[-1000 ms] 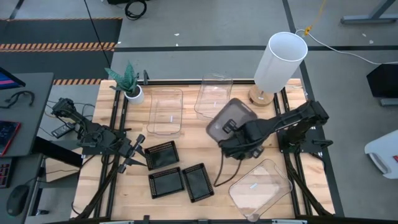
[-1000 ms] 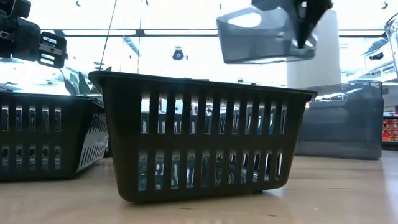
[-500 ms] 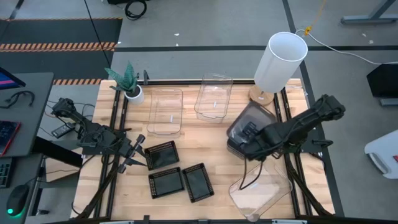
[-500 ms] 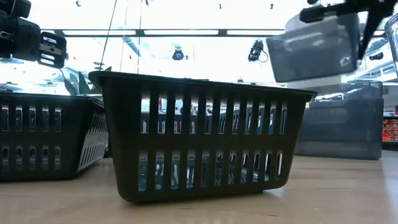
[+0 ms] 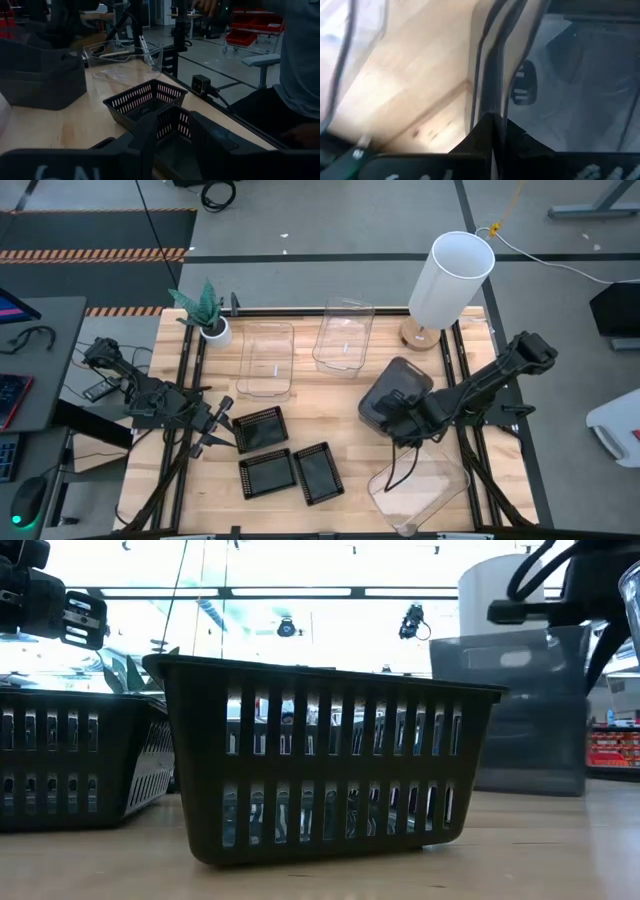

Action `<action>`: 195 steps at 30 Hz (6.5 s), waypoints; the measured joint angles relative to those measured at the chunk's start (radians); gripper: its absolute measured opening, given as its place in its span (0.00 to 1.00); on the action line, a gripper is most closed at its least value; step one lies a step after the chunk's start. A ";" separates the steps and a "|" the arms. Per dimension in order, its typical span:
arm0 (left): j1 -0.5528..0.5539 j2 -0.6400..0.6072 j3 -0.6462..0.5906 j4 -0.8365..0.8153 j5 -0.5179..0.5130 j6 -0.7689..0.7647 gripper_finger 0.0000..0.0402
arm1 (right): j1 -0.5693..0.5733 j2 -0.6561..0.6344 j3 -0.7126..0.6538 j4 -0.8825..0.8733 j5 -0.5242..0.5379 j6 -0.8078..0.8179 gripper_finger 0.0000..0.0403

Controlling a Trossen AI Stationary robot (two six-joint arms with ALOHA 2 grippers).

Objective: Stack baskets by color
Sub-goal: Stack the left black bin on the top of the right black bin, then stack the top black basket on the top of the bottom right black basket

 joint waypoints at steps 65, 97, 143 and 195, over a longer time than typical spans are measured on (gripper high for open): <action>0.001 0.000 0.000 0.185 0.000 -0.302 0.30 | -0.086 -0.534 -0.458 1.386 0.057 0.420 0.16; 0.001 0.284 0.242 -0.144 -0.278 -0.528 0.30 | -0.180 -1.164 -0.879 1.525 -0.079 0.404 0.01; 0.047 1.258 0.918 -0.718 -0.211 -0.683 0.37 | -0.180 -1.430 -0.985 1.482 -0.028 0.345 0.04; 0.105 1.453 0.952 -0.795 -0.078 -0.667 0.01 | -0.180 -1.430 -0.985 1.494 -0.028 0.345 0.04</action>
